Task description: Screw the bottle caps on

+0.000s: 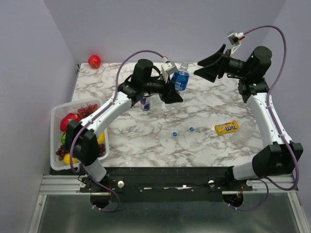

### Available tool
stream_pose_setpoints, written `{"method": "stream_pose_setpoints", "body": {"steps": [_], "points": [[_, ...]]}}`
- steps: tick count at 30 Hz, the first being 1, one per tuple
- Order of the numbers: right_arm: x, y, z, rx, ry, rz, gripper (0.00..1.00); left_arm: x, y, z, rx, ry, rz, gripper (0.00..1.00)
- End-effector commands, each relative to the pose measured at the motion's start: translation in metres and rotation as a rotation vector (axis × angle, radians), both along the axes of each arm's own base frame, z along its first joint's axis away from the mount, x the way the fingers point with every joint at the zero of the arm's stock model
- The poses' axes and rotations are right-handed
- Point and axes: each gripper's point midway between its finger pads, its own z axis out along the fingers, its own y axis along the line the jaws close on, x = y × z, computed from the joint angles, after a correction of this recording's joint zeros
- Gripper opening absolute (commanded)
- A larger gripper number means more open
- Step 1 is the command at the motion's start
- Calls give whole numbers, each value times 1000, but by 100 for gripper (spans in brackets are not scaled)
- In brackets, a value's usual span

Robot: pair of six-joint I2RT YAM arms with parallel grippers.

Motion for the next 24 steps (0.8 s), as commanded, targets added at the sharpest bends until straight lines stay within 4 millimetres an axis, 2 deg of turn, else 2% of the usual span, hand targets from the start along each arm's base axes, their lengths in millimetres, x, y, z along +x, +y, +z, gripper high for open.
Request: {"method": "stream_pose_setpoints", "body": {"steps": [1, 2, 3, 4, 5, 6, 7, 8, 9, 10, 12, 13, 15, 16, 18, 20, 24], "points": [[-19, -12, 17, -167, -290, -28, 99, -15, 51, 25, 75, -323, 80, 26], [-18, -13, 10, -200, -305, -25, 99, -16, 58, 20, 98, -397, 82, 11], [-15, -14, -1, -255, -336, -31, 100, -27, 68, 29, 91, -450, 102, 4], [-10, -12, -15, -358, -488, -13, 100, -27, 76, 7, 128, -449, 136, 0], [-18, -11, -47, -439, -413, 24, 99, -30, 81, 1, 141, -484, 140, 0], [-13, -14, -74, -542, -424, 31, 99, -42, 86, 7, 129, -528, 144, 0], [-21, -6, -99, -622, -446, 94, 97, -47, 91, -11, 149, -531, 153, 0], [-30, -10, -127, -729, -490, 174, 91, -46, 96, -13, 157, -549, 187, 0], [-36, -13, -163, -790, -443, 222, 89, -55, 98, -5, 136, -587, 199, 0], [-36, -20, -183, -866, -455, 247, 87, -57, 99, -8, 133, -599, 215, 0], [-37, -28, -213, -929, -434, 262, 82, -59, 101, 3, 110, -613, 246, 0], [-40, -38, -240, -994, -420, 279, 81, -60, 101, 10, 92, -607, 256, 0], [-41, -44, -261, -1053, -456, 317, 76, -63, 102, 17, 73, -616, 252, 0], [-49, -50, -282, -1081, -440, 359, 75, -64, 102, 24, 60, -626, 246, 0], [-45, -53, -296, -1120, -509, 383, 75, -66, 101, 27, 59, -622, 235, 0], [-49, -55, -320, -1168, -532, 436, 75, -67, 101, 32, 59, -628, 224, 0], [-47, -51, -342, -1181, -520, 483, 74, -67, 100, 32, 58, -628, 221, 0]]}}
